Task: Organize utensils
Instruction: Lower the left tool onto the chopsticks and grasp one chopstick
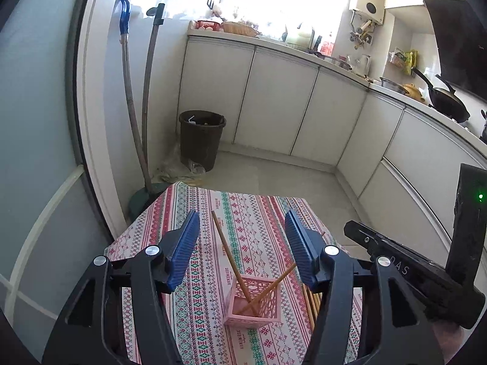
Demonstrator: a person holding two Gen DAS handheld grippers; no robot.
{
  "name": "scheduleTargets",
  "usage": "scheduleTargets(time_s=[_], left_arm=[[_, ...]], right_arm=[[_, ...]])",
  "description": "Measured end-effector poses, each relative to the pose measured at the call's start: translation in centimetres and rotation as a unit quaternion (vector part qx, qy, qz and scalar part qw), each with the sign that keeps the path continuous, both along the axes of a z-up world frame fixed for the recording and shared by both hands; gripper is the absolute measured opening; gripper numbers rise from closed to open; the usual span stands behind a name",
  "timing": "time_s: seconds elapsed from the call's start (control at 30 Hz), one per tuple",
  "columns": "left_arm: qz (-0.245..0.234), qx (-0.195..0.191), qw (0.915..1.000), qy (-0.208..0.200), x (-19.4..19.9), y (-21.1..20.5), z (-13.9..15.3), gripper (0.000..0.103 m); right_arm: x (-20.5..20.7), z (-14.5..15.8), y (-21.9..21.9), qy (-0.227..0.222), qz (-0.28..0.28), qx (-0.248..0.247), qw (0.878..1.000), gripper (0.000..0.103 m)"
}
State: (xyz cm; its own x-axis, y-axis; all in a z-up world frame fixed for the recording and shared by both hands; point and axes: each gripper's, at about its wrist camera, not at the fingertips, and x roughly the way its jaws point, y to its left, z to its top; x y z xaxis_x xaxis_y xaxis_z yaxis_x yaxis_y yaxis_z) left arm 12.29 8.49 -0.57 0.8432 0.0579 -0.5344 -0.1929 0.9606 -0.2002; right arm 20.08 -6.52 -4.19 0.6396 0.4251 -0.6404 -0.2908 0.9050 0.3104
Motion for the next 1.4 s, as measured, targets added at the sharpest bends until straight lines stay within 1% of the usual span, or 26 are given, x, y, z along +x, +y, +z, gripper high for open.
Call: scheduleTargets(time_s=[0.07, 0.1, 0.13, 0.17, 0.2, 0.23, 0.33, 0.47, 0.53, 0.57, 0.6, 0.63, 0.67, 0.73, 0.77, 0.83, 0.9, 1.0, 1.03, 1.1, 1.17, 1.2, 1.23, 1.3, 1.37, 1.4], left_arm=[[-0.003, 0.012, 0.9999, 0.003, -0.1, -0.6, -0.2, 0.058], [-0.003, 0.02, 0.9998, 0.005, -0.2, -0.9, -0.4, 0.062], [-0.001, 0.027, 0.9996, 0.006, -0.2, -1.2, -0.6, 0.066], [0.001, 0.033, 0.9994, 0.006, -0.3, -1.5, -0.7, 0.068], [0.003, 0.039, 0.9992, 0.006, -0.3, -1.8, -0.8, 0.07], [0.003, 0.046, 0.9989, 0.01, -0.4, -2.1, -1.0, 0.071], [0.01, 0.061, 0.998, 0.017, -0.5, -2.7, -1.5, 0.072], [0.014, 0.063, 0.9976, 0.022, -0.7, -3.2, -1.9, 0.076], [0.014, 0.067, 0.9974, 0.024, -0.8, -3.7, -2.1, 0.082], [0.014, 0.07, 0.9971, 0.024, -0.9, -3.9, -2.2, 0.084], [0.014, 0.073, 0.9969, 0.025, -0.9, -4.2, -2.2, 0.088], [0.014, 0.075, 0.9967, 0.026, -1.0, -4.5, -2.3, 0.093], [0.015, 0.076, 0.9967, 0.026, -1.1, -4.7, -2.3, 0.095], [0.012, 0.075, 0.9967, 0.03, -1.2, -5.2, -2.5, 0.096], [0.01, 0.075, 0.9965, 0.034, -1.2, -5.5, -2.8, 0.096], [0.001, 0.078, 0.9958, 0.048, -1.2, -6.1, -3.6, 0.096], [-0.013, 0.077, 0.9949, 0.064, -1.2, -7.0, -4.7, 0.096], [-0.055, 0.06, 0.992, 0.096, -1.2, -9.0, -6.6, 0.096], [-0.081, 0.054, 0.9892, 0.11, -1.2, -10.1, -7.4, 0.096], [-0.132, 0.045, 0.9804, 0.139, -1.1, -12.3, -8.9, 0.096], [-0.193, 0.029, 0.9638, 0.181, -0.5, -15.0, -10.8, 0.096], [-0.216, 0.021, 0.955, 0.202, -0.1, -16.1, -11.6, 0.096], [-0.233, 0.013, 0.9462, 0.224, 0.5, -17.3, -12.5, 0.096], [-0.249, 0.001, 0.9356, 0.25, 1.9, -19.0, -13.6, 0.096], [-0.266, -0.012, 0.922, 0.281, 4.1, -20.6, -14.6, 0.096], [-0.272, -0.013, 0.9166, 0.293, 5.3, -21.3, -15.1, 0.096]], right_arm=[[-0.8, -0.1, 0.0, -0.01, -0.002, -0.021, 1.0, 0.014], [-1.1, -0.2, -0.1, -0.013, -0.002, -0.03, 0.999, 0.015], [-1.4, -0.2, -0.3, -0.015, -0.002, -0.034, 0.999, 0.018], [-1.7, -0.2, -0.5, -0.018, -0.003, -0.038, 0.999, 0.023], [-1.9, -0.2, -0.6, -0.021, -0.005, -0.042, 0.999, 0.026], [-2.3, -0.1, -0.9, -0.027, -0.008, -0.048, 0.998, 0.029], [-3.1, 0.1, -1.7, -0.039, -0.019, -0.063, 0.997, 0.034], [-4.1, -0.1, -3.1, -0.047, -0.038, -0.078, 0.995, 0.049], [-4.4, -0.5, -3.7, -0.046, -0.046, -0.092, 0.994, 0.053], [-4.5, -0.6, -4.0, -0.046, -0.054, -0.1, 0.992, 0.054], [-4.7, -0.8, -4.5, -0.048, -0.064, -0.107, 0.991, 0.059], [-4.9, -0.9, -5.0, -0.05, -0.074, -0.111, 0.99, 0.067], [-5.0, -1.0, -5.7, -0.051, -0.091, -0.115, 0.988, 0.078], [-5.3, -1.1, -7.6, -0.052, -0.13, -0.115, 0.983, 0.089], [-5.3, -1.2, -8.5, -0.049, -0.144, -0.111, 0.982, 0.093], [-5.0, -1.7, -10.7, -0.033, -0.168, -0.107, 0.979, 0.096], [-4.6, -2.3, -12.6, -0.005, -0.178, -0.1, 0.979, 0.096], [-4.5, -3.2, -15.3, 0.03, -0.192, -0.076, 0.978, 0.096], [-4.5, -3.4, -16.3, 0.042, -0.197, -0.064, 0.977, 0.096], [-4.4, -3.7, -17.9, 0.061, -0.203, -0.04, 0.976, 0.096], [-4.3, -3.9, -19.4, 0.078, -0.208, -0.011, 0.975, 0.096], [-4.1, -4.0, -20.1, 0.084, -0.209, 0.003, 0.974, 0.096], [-3.8, -4.0, -20.7, 0.092, -0.207, 0.02, 0.974, 0.096], [-3.3, -4.3, -21.8, 0.109, -0.202, 0.054, 0.972, 0.096], [-3.0, -4.6, -22.5, 0.126, -0.201, 0.088, 0.967, 0.096], [-2.8, -4.8, -22.9, 0.133, -0.2, 0.105, 0.965, 0.096]])
